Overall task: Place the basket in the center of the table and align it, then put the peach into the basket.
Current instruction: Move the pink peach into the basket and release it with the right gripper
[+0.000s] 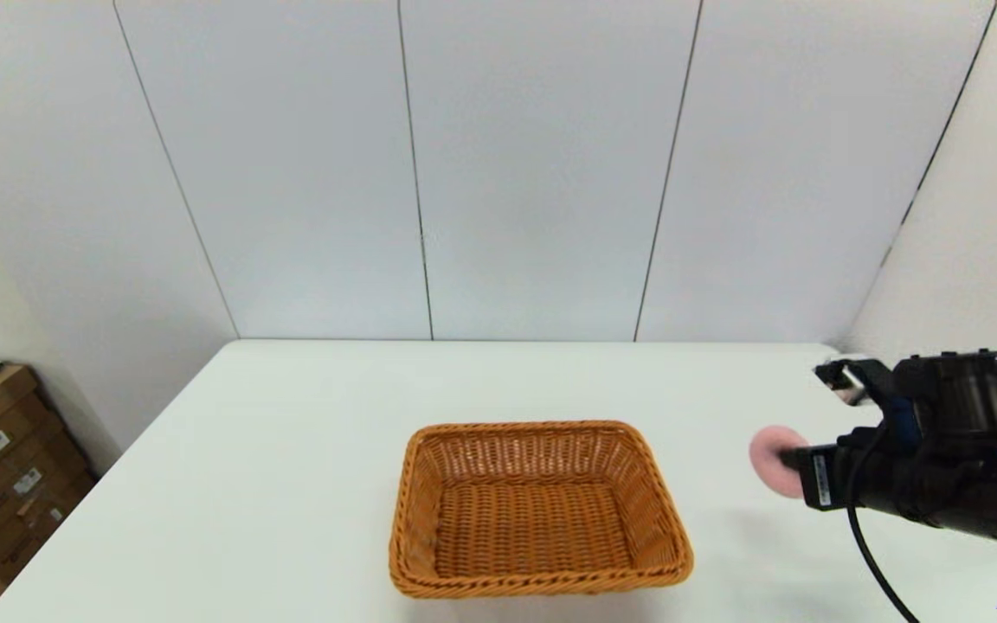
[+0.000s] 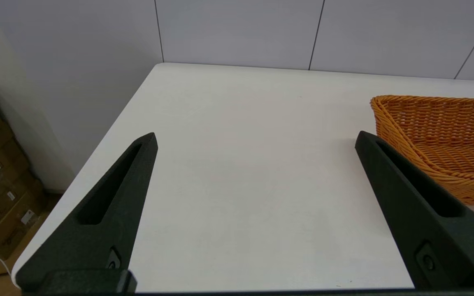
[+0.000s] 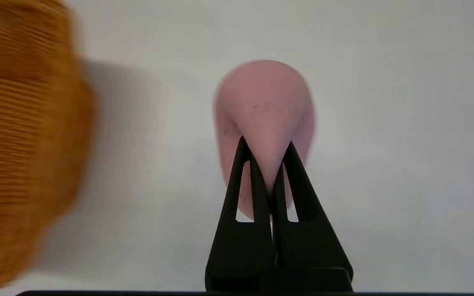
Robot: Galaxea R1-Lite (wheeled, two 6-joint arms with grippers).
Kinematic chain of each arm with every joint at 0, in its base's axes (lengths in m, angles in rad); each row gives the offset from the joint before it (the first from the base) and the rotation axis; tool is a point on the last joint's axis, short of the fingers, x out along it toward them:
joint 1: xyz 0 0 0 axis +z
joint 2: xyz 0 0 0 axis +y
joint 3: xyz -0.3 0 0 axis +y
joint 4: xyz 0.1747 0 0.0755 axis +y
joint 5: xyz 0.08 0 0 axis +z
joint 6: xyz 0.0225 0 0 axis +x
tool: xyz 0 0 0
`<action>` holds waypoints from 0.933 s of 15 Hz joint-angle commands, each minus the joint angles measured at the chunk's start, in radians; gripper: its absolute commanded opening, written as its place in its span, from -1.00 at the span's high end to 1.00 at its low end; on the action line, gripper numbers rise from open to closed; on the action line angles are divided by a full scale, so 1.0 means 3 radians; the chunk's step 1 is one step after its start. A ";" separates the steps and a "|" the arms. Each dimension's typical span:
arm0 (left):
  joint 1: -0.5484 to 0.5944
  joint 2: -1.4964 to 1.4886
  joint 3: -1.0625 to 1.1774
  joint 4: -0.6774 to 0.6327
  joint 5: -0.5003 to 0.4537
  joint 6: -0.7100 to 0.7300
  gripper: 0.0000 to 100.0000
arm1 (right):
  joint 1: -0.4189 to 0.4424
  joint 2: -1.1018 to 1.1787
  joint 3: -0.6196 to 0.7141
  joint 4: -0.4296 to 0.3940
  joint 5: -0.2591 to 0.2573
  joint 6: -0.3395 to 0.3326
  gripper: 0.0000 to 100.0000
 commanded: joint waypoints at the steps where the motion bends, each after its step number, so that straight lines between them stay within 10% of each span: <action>1: -0.0001 -0.0002 0.0000 -0.0001 0.0002 -0.0002 -1.00 | 0.0966 -0.0645 -0.0284 0.0068 -0.0025 0.0220 1.00; 8: -0.0001 -0.0002 0.0000 -0.0001 0.0002 -0.0002 -1.00 | 0.1876 -0.0046 -0.0846 0.0447 -0.0035 0.0245 1.00; 14: -0.0001 -0.0002 0.0000 -0.0001 0.0002 -0.0002 -1.00 | 0.1978 0.0485 -0.1112 0.0431 -0.0050 0.0240 1.00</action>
